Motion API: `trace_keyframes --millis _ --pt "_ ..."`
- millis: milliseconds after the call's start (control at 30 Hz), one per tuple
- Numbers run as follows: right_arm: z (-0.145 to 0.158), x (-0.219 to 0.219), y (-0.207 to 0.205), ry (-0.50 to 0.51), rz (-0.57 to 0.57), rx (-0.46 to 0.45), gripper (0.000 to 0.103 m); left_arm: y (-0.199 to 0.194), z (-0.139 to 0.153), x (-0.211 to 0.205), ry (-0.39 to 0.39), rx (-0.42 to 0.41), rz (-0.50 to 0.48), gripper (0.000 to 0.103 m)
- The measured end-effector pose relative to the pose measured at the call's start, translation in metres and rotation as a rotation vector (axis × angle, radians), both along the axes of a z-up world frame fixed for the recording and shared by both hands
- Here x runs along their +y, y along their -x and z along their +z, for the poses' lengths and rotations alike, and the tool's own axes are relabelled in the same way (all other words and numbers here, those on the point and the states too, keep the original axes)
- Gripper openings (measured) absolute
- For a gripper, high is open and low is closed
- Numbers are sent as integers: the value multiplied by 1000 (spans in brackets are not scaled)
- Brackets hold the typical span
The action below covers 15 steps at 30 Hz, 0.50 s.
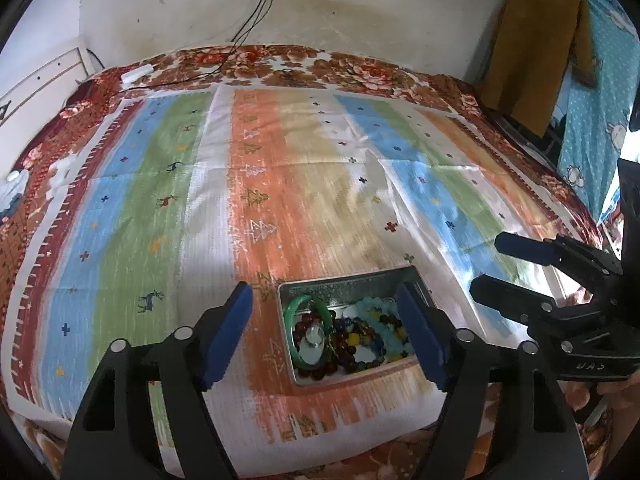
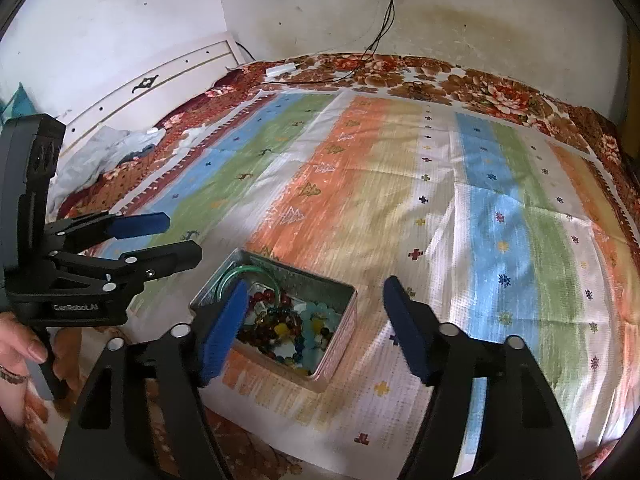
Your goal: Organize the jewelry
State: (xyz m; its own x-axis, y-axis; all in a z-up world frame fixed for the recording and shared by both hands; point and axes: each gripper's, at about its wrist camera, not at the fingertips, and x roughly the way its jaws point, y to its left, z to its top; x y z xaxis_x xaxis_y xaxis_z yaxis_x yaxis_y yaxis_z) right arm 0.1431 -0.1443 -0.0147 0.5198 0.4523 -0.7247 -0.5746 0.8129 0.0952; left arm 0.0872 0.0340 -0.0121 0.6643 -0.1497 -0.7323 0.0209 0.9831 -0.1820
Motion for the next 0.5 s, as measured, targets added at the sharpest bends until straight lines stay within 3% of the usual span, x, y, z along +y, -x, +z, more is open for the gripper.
trace_keyframes --millis 267,500 --pt "1 -12 17 -24 -8 -24 88 16 -3 -6 -24 -16 -26 97" --pt "-2 -19 37 -16 5 -29 91 35 -7 -18 -78 -29 -45 97"
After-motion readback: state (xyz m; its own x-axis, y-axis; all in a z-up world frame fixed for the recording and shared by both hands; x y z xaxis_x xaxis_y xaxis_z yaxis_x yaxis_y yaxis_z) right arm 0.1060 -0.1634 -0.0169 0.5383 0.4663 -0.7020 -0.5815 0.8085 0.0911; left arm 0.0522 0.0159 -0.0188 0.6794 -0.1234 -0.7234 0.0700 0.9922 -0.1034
